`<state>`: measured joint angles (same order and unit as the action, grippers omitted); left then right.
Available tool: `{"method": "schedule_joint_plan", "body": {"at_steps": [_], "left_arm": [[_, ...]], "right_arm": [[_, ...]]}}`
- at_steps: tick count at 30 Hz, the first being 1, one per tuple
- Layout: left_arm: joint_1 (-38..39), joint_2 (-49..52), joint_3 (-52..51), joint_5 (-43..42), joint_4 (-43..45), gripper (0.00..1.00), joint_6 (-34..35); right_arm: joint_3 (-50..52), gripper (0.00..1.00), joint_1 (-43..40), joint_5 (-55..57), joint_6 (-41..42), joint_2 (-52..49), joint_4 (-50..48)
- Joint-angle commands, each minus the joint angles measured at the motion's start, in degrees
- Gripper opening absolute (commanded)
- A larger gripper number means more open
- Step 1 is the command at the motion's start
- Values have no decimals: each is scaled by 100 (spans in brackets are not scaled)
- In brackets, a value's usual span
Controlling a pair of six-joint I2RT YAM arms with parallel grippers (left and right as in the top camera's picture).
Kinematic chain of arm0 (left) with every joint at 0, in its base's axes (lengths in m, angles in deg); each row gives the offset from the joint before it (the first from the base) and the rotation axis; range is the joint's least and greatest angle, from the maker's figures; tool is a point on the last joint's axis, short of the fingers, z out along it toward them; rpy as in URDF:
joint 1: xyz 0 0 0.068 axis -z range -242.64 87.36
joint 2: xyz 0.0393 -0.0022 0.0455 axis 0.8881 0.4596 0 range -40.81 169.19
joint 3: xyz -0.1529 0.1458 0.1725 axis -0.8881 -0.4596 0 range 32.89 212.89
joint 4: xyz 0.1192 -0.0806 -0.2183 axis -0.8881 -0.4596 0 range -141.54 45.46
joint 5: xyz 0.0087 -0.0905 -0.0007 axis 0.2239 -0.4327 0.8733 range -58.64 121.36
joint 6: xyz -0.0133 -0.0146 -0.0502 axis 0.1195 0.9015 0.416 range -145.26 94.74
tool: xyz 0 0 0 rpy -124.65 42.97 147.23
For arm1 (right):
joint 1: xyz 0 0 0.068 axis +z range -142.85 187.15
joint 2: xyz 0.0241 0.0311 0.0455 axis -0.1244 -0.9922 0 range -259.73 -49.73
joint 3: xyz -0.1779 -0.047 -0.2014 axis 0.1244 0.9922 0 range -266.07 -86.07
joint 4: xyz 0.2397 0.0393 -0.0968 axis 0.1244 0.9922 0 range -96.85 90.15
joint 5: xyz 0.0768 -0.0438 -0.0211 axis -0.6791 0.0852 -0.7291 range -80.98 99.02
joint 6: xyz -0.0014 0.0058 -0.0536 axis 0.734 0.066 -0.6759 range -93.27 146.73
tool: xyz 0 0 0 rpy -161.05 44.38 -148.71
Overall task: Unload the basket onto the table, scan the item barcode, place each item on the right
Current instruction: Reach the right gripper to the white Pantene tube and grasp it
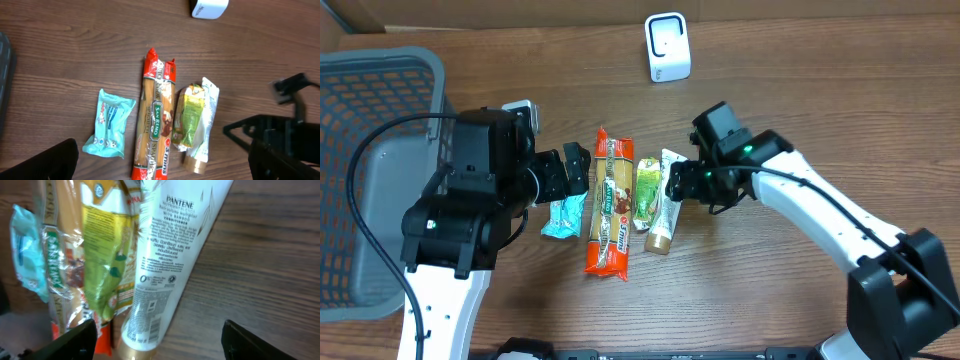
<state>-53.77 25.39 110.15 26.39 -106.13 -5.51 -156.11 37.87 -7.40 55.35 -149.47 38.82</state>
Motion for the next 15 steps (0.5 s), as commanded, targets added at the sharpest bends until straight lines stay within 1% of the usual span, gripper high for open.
{"method": "schedule_joint_plan", "body": {"at_steps": [1,4,5,8,11,14,15], "left_arm": [[-44,118,26,-61,4,100,-46],[-44,223,26,-61,7,100,-46],[-44,260,26,-61,4,100,-46],[-44,393,26,-61,7,100,-46],[-44,520,26,-61,7,100,-46],[-44,654,26,-61,7,100,-46],[-44,695,26,-61,7,100,-46]], "right_arm": [[321,80,153,118,297,-61,-361],[549,80,254,125,356,-129,-835],[627,80,271,170,501,-181,-994],[769,75,271,208,769,-378,-1296],[835,63,271,205,898,-573,-1458],[850,45,271,205,914,-728,-1543],[855,42,271,205,911,-765,-1558]]}}
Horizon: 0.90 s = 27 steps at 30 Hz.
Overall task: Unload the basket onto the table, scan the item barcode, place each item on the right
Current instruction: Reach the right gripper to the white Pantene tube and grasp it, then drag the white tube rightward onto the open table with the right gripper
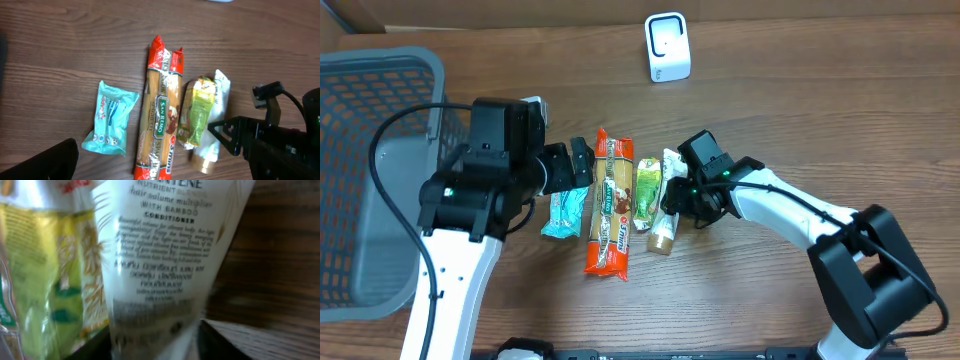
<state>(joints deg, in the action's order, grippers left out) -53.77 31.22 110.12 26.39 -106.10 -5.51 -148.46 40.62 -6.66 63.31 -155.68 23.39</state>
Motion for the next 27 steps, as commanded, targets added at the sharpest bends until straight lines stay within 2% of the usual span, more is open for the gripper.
{"method": "schedule_joint_plan", "body": {"at_steps": [1,7,11,16,20,24,27], "left_arm": [[-44,173,28,-61,4,100,-46],[-44,476,28,-61,7,100,-46],[-44,706,28,-61,4,100,-46],[-44,975,28,-61,7,100,-46],[-44,1137,28,-59,7,100,-46],[-44,1283,28,-61,7,100,-46],[-44,1377,28,-61,7,100,-46]], "right_arm": [[92,38,-4,131,116,-149,-15],[92,12,-22,155,90,-149,4],[90,6,-83,197,46,-149,20],[31,4,-284,195,-83,-140,179],[-313,4,-540,444,-540,-59,876],[-680,4,-693,1902,-627,201,1950],[-815,4,-627,3364,-52,369,2653]]}}
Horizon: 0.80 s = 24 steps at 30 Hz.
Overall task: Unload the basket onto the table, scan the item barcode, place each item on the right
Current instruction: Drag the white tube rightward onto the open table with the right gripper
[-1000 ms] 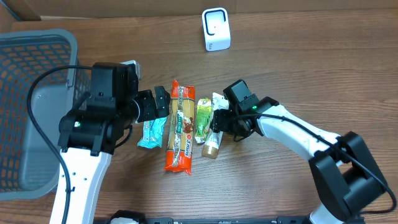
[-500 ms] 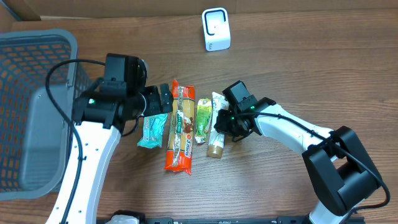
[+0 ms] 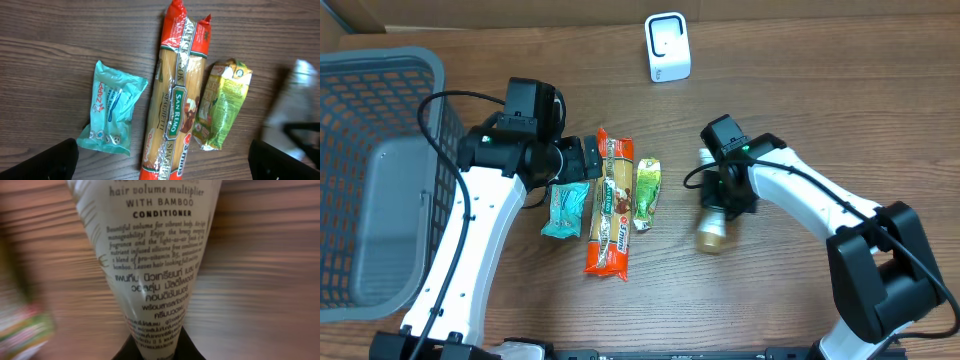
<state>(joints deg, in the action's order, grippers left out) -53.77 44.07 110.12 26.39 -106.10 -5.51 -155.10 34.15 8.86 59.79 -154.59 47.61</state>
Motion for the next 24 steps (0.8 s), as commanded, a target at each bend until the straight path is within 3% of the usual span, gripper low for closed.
{"method": "schedule_joint_plan", "body": {"at_steps": [1,8,9,10,11,12,13,21,24], "left_arm": [[-44,133,28,-61,9,100,-46],[-44,201,28,-61,7,100,-46],[-44,201,28,-61,7,100,-46],[-44,201,28,-61,7,100,-46],[-44,201,28,-61,7,100,-46],[-44,201,28,-61,9,100,-46],[-44,201,28,-61,7,100,-46],[-44,201,28,-61,7,100,-46],[-44,201,28,-61,7,100,-46]], "right_arm": [[-157,4,85,2280,507,275,422],[-98,6,413,2345,640,31,323],[-98,16,452,2234,640,15,289],[-98,32,507,2050,636,-13,229],[-98,56,560,1853,616,-17,168],[-101,70,597,1639,551,-17,101],[-111,73,605,1508,549,-15,70],[-546,77,-70,699,-39,273,444],[-573,81,-835,-564,-922,651,417]]}}
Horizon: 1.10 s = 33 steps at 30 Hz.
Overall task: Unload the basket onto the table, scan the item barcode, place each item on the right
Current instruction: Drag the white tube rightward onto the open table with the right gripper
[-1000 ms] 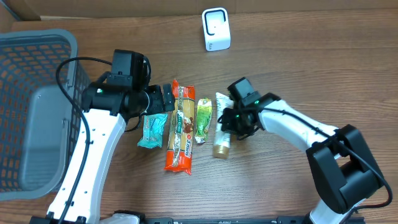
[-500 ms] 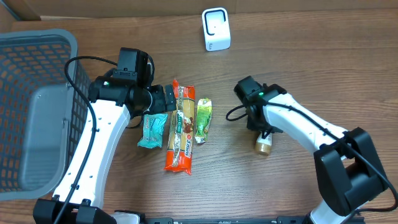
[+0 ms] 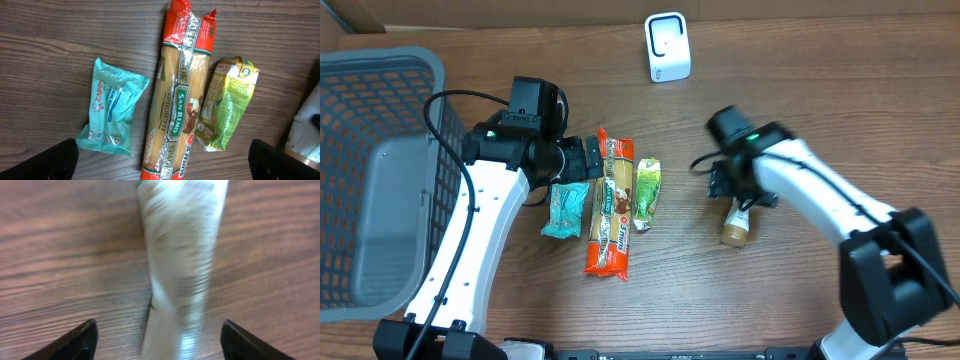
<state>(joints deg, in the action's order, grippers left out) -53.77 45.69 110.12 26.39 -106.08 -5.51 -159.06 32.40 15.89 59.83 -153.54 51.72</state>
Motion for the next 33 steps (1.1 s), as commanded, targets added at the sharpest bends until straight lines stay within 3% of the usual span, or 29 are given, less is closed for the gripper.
{"method": "schedule_joint_plan", "body": {"at_steps": [1,5,11,22,27,33], "left_arm": [[-44,39,28,-61,4,100,-46],[-44,39,28,-61,4,100,-46],[-44,39,28,-61,4,100,-46],[-44,39,28,-61,4,100,-46],[-44,39,28,-61,7,100,-46],[-44,39,28,-61,4,99,-46]], "right_arm": [[-175,82,-852,-1613,-1189,603,15],[-105,87,-1777,-2979,-2194,638,103],[459,85,-2614,-3628,-2315,533,-442],[1342,84,-2708,-4087,-2205,116,-1550],[1543,75,-2658,-4172,-2205,-92,-1945],[1794,51,-2653,-4170,-2203,-120,-2446]]}}
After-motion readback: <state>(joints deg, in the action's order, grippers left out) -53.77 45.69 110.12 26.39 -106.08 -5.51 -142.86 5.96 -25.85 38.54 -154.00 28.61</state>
